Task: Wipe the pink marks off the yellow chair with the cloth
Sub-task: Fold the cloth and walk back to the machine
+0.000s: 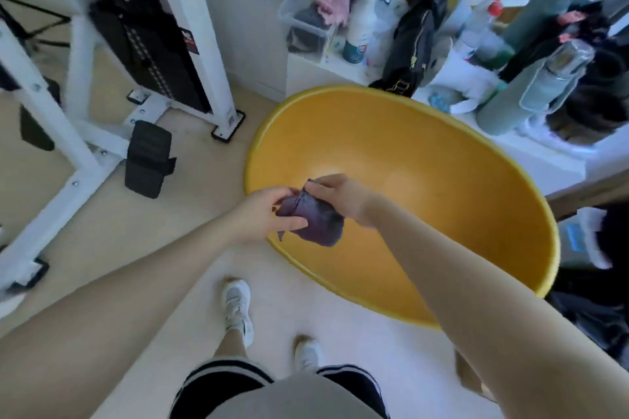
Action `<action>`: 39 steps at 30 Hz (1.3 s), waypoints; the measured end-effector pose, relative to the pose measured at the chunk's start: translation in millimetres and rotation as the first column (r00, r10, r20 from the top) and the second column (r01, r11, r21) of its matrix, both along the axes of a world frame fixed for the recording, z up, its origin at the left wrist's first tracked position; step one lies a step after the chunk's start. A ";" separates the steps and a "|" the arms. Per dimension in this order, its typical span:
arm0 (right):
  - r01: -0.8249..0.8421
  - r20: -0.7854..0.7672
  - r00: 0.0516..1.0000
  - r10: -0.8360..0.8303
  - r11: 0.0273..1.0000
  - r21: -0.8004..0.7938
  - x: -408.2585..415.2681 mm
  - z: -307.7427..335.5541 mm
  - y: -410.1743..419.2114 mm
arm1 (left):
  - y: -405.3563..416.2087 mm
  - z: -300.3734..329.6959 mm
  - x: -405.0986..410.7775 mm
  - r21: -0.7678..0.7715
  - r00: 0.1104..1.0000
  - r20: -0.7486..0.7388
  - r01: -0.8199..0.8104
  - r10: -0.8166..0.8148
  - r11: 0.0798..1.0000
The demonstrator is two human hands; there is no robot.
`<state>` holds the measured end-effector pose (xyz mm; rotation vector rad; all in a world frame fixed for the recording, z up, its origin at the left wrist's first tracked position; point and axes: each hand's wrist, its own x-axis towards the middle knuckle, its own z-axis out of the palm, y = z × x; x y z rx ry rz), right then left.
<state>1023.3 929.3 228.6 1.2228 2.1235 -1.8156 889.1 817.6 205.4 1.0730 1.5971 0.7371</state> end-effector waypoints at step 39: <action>-0.864 -0.203 0.240 0.949 0.305 0.400 -389.3 26.0 -773.9 | -809.9 34.5 -235.8 -0.493 -0.477 0.527 -0.846 0.703 -0.203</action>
